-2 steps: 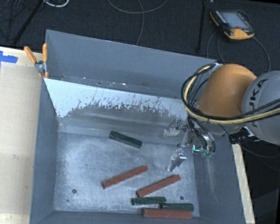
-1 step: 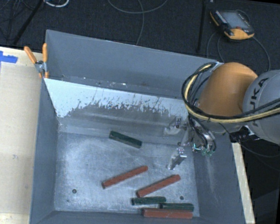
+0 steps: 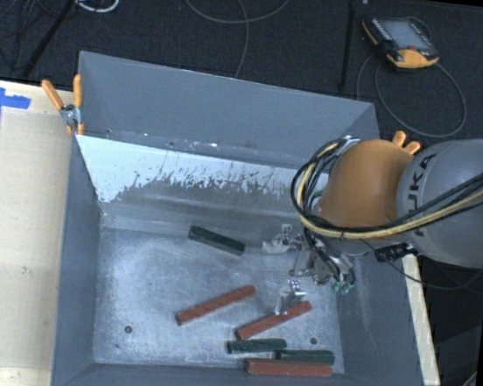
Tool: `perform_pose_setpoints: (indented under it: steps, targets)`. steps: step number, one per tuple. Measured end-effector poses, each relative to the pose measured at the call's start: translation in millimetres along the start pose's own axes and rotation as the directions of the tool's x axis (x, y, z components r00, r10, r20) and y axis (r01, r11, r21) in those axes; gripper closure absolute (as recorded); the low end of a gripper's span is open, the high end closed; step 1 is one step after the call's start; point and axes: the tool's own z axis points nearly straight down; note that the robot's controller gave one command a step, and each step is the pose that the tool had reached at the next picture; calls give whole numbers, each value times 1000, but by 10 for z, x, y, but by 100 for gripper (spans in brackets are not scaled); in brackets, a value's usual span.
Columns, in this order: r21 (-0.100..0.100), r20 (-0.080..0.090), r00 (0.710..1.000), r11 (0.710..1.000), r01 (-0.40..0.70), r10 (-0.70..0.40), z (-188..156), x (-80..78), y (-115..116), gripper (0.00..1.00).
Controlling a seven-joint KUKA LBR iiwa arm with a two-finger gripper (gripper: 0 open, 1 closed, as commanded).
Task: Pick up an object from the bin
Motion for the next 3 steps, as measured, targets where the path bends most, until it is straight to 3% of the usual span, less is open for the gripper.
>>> perform_pose_setpoints:
  steps: [1,2,3]
  targets:
    - [-1,9,992,992,-128,128,244,-363,555,100]
    - [-2,3,992,992,-126,126,263,-347,564,0]
    - [-2,3,992,992,-126,126,262,-347,565,0]
